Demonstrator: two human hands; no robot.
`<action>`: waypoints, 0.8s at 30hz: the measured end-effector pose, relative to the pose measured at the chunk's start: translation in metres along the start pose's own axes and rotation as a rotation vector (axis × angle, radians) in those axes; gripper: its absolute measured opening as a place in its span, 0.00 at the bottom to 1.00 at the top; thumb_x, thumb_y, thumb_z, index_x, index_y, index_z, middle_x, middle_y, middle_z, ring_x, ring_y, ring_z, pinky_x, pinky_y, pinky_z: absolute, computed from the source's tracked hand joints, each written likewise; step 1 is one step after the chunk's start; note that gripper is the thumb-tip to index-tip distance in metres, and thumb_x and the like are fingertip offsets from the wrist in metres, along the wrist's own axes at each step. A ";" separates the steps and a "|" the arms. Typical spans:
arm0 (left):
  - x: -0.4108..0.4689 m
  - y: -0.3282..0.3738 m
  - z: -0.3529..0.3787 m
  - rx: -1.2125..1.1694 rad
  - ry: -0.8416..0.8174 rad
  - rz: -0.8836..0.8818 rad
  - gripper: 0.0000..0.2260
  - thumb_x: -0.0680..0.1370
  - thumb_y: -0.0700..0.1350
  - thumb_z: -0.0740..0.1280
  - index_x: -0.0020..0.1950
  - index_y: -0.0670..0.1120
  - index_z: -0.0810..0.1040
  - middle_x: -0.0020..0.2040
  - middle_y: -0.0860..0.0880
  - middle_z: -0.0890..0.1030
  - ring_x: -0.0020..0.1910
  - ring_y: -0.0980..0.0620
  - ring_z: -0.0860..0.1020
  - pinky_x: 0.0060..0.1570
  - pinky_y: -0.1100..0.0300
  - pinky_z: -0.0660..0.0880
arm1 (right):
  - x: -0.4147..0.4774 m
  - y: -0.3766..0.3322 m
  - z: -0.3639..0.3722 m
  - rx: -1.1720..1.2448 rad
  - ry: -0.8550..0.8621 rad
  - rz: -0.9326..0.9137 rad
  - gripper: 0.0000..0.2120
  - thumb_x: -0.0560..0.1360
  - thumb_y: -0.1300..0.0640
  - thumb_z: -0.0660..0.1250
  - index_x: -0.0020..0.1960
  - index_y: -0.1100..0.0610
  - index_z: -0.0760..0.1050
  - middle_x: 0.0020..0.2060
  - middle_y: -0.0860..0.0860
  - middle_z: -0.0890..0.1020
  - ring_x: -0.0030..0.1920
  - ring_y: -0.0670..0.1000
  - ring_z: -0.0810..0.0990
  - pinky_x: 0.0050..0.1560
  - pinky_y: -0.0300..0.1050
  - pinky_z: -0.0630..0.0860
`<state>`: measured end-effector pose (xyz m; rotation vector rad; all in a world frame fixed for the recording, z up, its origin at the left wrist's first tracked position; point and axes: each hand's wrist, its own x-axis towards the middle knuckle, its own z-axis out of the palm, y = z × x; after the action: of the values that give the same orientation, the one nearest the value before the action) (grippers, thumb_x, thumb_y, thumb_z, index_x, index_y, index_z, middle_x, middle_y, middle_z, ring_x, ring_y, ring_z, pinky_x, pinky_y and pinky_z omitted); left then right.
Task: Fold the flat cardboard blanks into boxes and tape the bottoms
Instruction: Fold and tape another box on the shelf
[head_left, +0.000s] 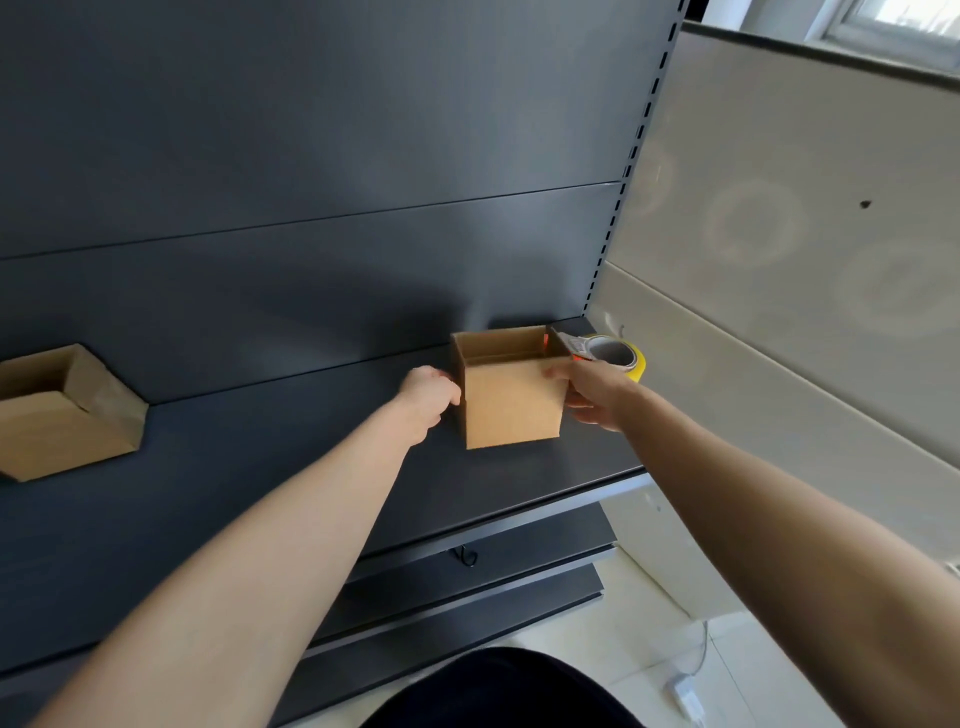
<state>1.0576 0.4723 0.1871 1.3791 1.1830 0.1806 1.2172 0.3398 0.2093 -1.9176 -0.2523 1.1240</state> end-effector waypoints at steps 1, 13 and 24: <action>0.000 0.000 0.000 -0.050 0.011 -0.015 0.10 0.74 0.33 0.62 0.54 0.42 0.74 0.55 0.42 0.76 0.54 0.45 0.73 0.52 0.54 0.70 | 0.000 0.000 -0.001 -0.012 -0.012 0.006 0.21 0.74 0.58 0.67 0.66 0.57 0.70 0.52 0.57 0.78 0.53 0.56 0.77 0.63 0.49 0.70; -0.012 0.012 0.009 -0.093 0.010 -0.158 0.20 0.78 0.49 0.67 0.65 0.39 0.71 0.56 0.40 0.77 0.53 0.42 0.79 0.52 0.47 0.76 | 0.011 -0.022 -0.004 0.031 0.014 -0.061 0.12 0.76 0.45 0.64 0.53 0.53 0.74 0.50 0.52 0.79 0.48 0.50 0.77 0.49 0.43 0.71; -0.020 0.006 -0.009 -0.146 0.353 -0.050 0.22 0.77 0.35 0.64 0.70 0.47 0.71 0.61 0.43 0.76 0.57 0.41 0.77 0.50 0.49 0.78 | 0.023 -0.039 0.021 -0.149 -0.140 -0.140 0.19 0.79 0.41 0.58 0.48 0.56 0.78 0.36 0.52 0.82 0.39 0.51 0.80 0.39 0.42 0.70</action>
<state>1.0451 0.4657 0.2046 1.2186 1.4633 0.4814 1.2230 0.3880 0.2205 -1.9192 -0.5528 1.1741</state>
